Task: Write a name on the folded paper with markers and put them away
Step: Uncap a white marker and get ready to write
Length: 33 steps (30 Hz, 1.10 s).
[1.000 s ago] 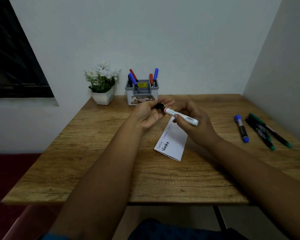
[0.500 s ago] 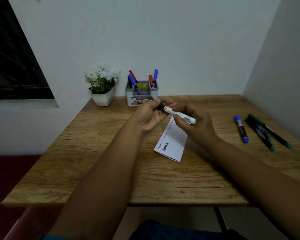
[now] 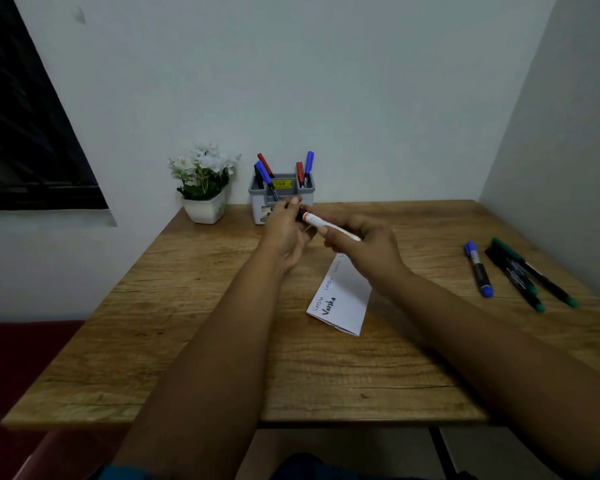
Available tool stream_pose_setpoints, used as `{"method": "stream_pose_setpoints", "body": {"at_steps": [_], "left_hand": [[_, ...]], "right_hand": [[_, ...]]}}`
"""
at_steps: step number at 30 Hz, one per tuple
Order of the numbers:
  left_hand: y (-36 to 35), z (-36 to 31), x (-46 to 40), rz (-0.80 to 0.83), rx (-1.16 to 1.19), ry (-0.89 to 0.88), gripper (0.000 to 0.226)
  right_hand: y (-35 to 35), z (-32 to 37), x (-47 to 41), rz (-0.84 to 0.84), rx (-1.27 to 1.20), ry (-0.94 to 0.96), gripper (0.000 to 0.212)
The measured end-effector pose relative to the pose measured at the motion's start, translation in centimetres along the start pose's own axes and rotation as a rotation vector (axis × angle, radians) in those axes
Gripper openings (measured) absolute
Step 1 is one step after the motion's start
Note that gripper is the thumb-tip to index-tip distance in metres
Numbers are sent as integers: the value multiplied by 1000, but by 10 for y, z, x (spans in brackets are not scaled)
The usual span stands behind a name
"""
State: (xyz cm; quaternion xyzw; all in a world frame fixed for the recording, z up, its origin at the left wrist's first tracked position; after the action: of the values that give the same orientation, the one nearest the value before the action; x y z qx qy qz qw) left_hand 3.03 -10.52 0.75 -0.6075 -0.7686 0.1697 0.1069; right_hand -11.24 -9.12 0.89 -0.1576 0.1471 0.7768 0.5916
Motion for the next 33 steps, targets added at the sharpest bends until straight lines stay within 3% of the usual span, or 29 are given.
{"method": "stream_pose_setpoints", "body": {"at_steps": [3, 7, 12, 16, 20, 26, 33], "left_hand": [[16, -11, -5, -89, -170, -172, 12], [26, -26, -7, -100, -342, -375, 16], [63, -37, -25, -302, -267, -370, 32], [84, -28, -40, -405, -309, -344, 34], [84, -13, -50, -412, -403, -356, 34], [80, 6, -55, -436, -545, -389, 29], [73, 8, -51, -457, -652, -412, 22]], "right_hand": [[-19, -5, -14, 129, 16, -151, 27], [-46, -5, -33, 354, 381, -225, 52], [-65, 1, -70, 449, 431, -268, 101], [-67, 4, -107, 398, 464, -158, 117], [-69, 2, -155, 276, 505, -60, 115], [-73, 0, -217, 56, 559, 202, 92], [-93, -28, -242, 58, 664, 294, 75]]}}
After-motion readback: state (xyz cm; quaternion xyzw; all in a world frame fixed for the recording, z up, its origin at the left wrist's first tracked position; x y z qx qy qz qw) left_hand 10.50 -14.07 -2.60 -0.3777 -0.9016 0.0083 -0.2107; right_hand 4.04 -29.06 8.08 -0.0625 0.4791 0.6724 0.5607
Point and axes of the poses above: each hand's wrist, its own x-axis away from the middle knuckle, its own y-axis out of the back of the hand, z = x × y, the point moved 5 cm from there along -x, towards the middle knuckle, and after that the axes turned 10 degrees about -x, right-handed, at the moved point
